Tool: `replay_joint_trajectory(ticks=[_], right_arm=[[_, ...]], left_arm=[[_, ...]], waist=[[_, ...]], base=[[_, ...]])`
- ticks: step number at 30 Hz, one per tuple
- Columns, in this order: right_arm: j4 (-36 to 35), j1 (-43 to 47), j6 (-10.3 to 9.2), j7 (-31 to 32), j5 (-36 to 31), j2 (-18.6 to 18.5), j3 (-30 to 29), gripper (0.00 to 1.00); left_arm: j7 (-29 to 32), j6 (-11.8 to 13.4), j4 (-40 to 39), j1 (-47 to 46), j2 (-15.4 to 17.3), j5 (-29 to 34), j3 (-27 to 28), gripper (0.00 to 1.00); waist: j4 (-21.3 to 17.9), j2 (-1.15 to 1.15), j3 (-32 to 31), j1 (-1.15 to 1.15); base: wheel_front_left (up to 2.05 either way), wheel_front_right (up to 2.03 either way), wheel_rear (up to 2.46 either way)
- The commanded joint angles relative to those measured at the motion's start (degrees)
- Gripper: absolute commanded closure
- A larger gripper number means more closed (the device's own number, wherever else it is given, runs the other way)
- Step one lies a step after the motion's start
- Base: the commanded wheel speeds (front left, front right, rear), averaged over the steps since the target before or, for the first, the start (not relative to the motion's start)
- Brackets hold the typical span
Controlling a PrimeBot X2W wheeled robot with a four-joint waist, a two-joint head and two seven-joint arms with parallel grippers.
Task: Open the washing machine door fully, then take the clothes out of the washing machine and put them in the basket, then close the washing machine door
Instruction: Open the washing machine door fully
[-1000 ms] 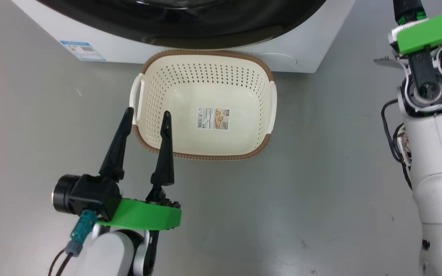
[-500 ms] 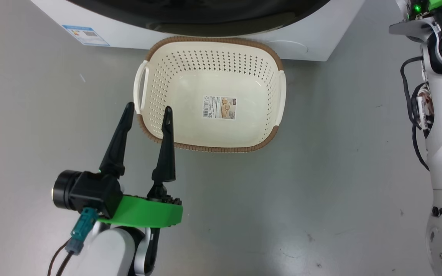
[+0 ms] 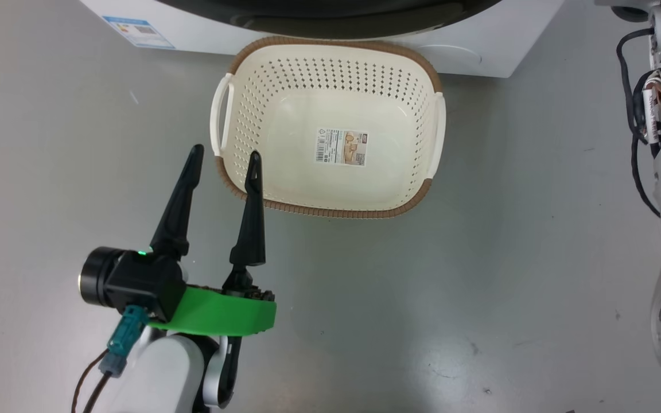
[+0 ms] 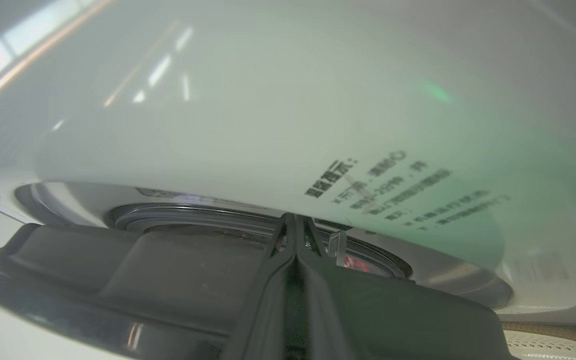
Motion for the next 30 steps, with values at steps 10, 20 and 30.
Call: replay_joint_trajectory(ticks=[10,20,30], right_arm=[[2.06,-2.63,-0.03,6.59,0.87,1.13,-0.04,1.0],[1.72,-1.24,-0.03,9.49,3.45,1.13,0.58,1.0],[2.05,2.18,-0.03,11.24,6.77,1.13,2.81,1.0]], left_arm=[[-0.82,1.34,-1.34,-0.41,1.07,-0.57,2.38,0.0],[-0.96,1.32,-1.0,-0.24,1.61,-0.84,2.7,0.0],[-0.75,2.0,-1.07,0.93,2.8,-0.93,3.23,0.0]], waist=[[0.91,0.0,-0.02,0.0],[0.31,0.0,-1.51,0.0],[-0.29,0.0,-4.44,0.0]], base=[[0.0,0.0,0.0],[0.0,0.0,0.0],[0.0,0.0,0.0]])
